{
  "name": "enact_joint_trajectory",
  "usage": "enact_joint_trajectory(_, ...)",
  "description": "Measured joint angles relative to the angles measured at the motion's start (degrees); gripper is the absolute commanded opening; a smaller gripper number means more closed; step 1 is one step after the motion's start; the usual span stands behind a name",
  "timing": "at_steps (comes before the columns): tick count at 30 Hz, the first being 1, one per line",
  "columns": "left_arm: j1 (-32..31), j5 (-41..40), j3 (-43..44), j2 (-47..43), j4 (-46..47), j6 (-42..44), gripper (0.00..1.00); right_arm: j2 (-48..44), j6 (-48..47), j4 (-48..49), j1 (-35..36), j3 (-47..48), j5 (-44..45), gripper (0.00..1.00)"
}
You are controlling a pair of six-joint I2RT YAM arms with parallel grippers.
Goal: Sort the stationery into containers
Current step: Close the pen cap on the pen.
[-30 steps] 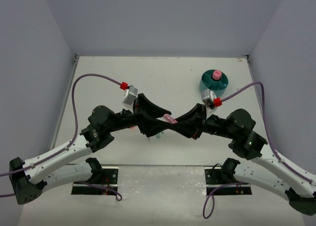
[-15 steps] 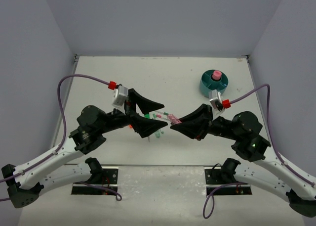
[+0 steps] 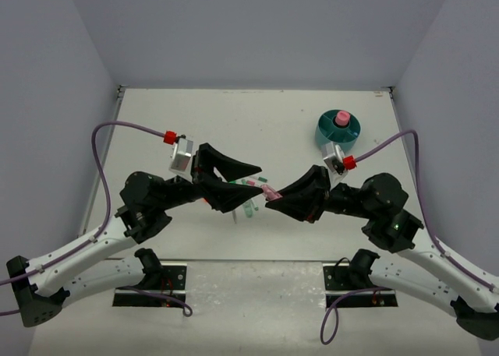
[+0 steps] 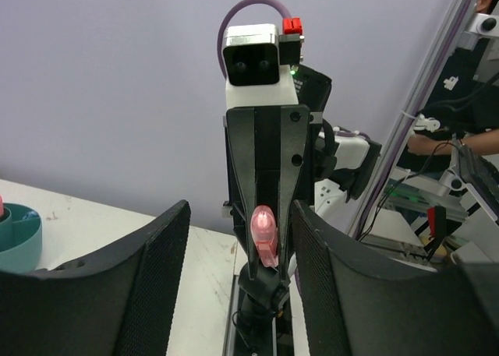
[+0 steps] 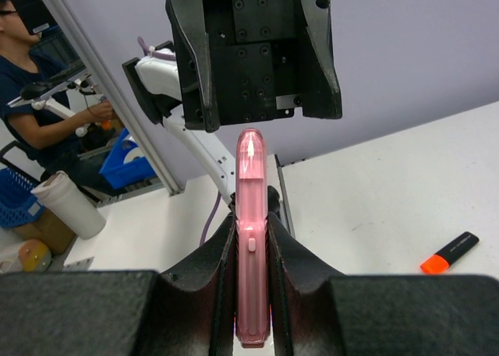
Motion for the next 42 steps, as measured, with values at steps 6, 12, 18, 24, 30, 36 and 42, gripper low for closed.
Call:
enact_joint_trajectory(6, 0.0, 0.8, 0.0, 2.1, 1.9, -0.5, 0.31, 1.1, 0.1, -0.2, 0.0, 0.0, -1.2, 0.0)
enact_joint_trajectory(12, -0.1, 3.3, -0.2, 3.5, 4.5, -2.2, 0.01, 1.1, 0.0, -1.0, -0.1, 0.0, -0.7, 0.0)
enact_joint_trajectory(18, 0.0, 4.5, -2.1, 4.6, 9.9, -3.9, 0.0, 1.9, 0.0, -3.2, 0.0, 0.9, -0.8, 0.0)
enact_joint_trajectory(24, 0.4, 3.7, -4.8, 6.0, 18.9, -6.3, 0.0, 6.6, -0.5, -8.9, 0.3, 7.3, -1.5, 0.0)
enact_joint_trajectory(30, 0.2, 1.4, -7.5, 6.2, 25.3, -7.6, 0.0, 9.2, -0.9, -12.4, 0.4, 11.1, -2.0, 0.0)
enact_joint_trajectory(36, -0.5, -0.7, -8.3, 6.3, 28.7, -8.2, 0.0, 10.6, -0.9, -12.3, 0.5, 12.6, -2.6, 0.0)
enact_joint_trajectory(42, -1.2, -2.3, -8.2, 7.2, 30.6, -8.5, 0.0, 12.5, -0.7, -12.3, 0.5, 13.7, -3.6, 0.0)
